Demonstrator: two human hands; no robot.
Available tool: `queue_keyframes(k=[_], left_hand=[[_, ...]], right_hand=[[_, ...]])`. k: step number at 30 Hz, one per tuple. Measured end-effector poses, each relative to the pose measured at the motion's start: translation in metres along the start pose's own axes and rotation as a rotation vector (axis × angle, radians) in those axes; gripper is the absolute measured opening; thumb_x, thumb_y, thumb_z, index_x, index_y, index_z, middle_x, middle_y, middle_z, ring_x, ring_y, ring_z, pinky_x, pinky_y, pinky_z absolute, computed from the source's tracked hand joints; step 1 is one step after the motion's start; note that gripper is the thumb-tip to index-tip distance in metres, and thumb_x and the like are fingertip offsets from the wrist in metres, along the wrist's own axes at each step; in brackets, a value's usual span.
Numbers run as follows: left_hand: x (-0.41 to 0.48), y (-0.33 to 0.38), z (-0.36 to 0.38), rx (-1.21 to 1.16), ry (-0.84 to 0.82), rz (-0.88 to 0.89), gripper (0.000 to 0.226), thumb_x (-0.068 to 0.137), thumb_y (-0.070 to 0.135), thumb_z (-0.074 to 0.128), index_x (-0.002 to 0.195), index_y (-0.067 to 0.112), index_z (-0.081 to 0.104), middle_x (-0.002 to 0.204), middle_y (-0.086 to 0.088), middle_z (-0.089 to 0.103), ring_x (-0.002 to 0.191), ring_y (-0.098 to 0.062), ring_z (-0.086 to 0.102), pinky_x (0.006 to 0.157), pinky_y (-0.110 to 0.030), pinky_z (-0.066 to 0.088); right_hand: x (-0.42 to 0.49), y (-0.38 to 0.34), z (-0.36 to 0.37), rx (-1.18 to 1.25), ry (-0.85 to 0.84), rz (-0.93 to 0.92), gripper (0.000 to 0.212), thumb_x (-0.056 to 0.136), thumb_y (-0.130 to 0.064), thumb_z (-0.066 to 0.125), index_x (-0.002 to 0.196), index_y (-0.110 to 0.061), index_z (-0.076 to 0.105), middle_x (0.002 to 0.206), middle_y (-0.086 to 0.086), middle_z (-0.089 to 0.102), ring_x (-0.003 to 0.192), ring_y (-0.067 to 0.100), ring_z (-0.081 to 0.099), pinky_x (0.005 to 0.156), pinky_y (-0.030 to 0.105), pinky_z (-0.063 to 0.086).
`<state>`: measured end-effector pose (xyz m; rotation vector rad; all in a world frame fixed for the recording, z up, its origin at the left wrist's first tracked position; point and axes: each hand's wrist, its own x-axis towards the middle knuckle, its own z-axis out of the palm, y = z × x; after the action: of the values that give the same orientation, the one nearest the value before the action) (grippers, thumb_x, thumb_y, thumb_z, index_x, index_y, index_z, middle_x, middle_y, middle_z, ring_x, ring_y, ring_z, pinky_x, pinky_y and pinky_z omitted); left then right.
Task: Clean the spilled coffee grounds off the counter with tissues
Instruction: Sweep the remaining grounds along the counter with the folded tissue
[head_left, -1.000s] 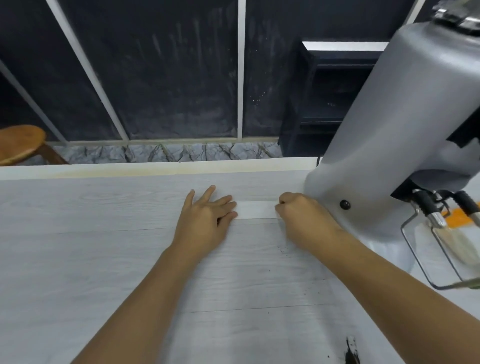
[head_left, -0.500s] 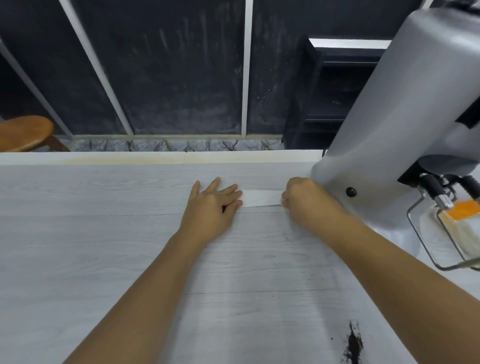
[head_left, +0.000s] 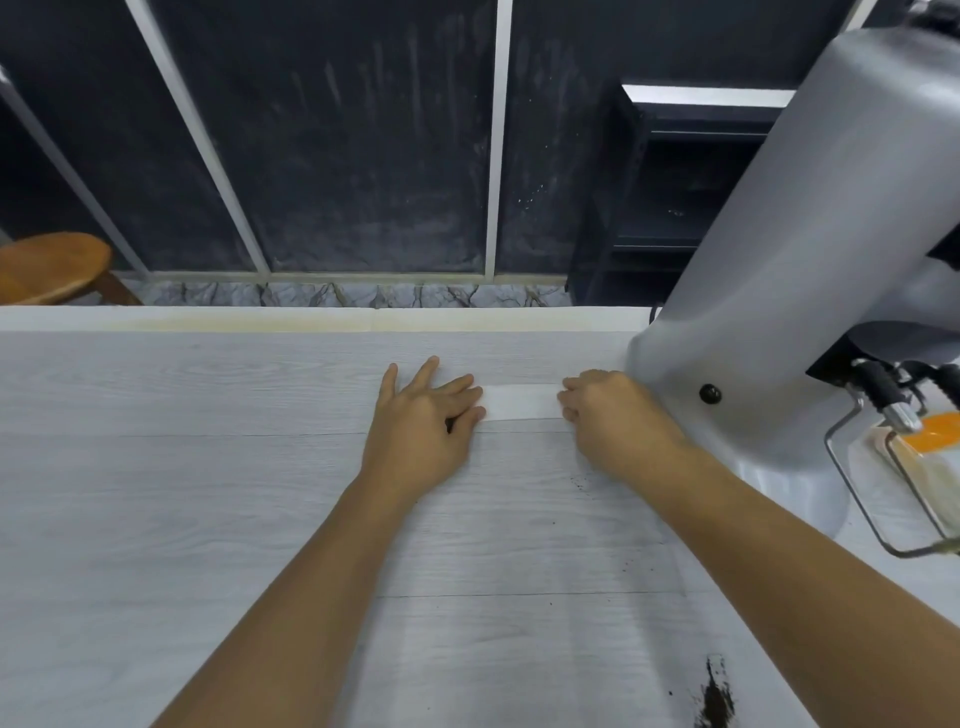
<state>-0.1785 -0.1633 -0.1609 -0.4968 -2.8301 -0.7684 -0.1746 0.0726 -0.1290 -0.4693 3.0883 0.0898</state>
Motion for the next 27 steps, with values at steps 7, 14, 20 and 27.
queue_keyframes(k=[7,14,20,27], left_hand=[[0.010,0.017,-0.002,0.092,-0.091,-0.037,0.036,0.100,0.048,0.044,0.131,0.041,0.060,0.149,0.017,0.046,0.152,-0.019,0.014,0.122,-0.055,-0.001],[0.003,0.032,0.003,0.168,-0.131,-0.153,0.035,0.098,0.059,0.038,0.128,0.054,0.056,0.160,0.006,0.031,0.153,-0.023,0.009,0.121,-0.057,-0.002],[-0.017,0.045,0.000,0.157,-0.158,-0.160,0.035,0.096,0.062,0.040,0.126,0.057,0.056,0.162,0.004,0.028,0.153,-0.023,0.006,0.121,-0.056,-0.005],[-0.031,0.054,-0.001,0.154,-0.176,-0.165,0.035,0.096,0.063,0.038,0.126,0.058,0.055,0.162,0.004,0.028,0.153,-0.023,0.006,0.121,-0.057,-0.004]], right_hand=[[-0.012,-0.005,-0.032,-0.370,-0.047,0.073,0.022,0.082,-0.014,0.057,0.092,-0.026,0.072,0.093,-0.004,0.073,0.134,0.031,0.039,0.108,0.039,0.028],[-0.048,-0.019,-0.030,-0.495,-0.178,0.111,0.059,0.096,-0.036,0.029,0.150,-0.013,0.029,0.151,0.007,0.040,0.148,0.037,0.002,0.119,0.050,-0.002],[-0.087,-0.018,-0.023,-0.500,-0.157,0.105,0.063,0.097,-0.031,0.018,0.153,-0.005,0.009,0.162,0.011,0.016,0.148,0.034,-0.015,0.118,0.052,-0.011],[-0.097,-0.011,-0.031,-0.405,-0.078,0.067,0.051,0.096,-0.027,0.027,0.144,-0.013,0.040,0.147,0.002,0.047,0.149,0.032,-0.002,0.117,0.053,-0.013]])
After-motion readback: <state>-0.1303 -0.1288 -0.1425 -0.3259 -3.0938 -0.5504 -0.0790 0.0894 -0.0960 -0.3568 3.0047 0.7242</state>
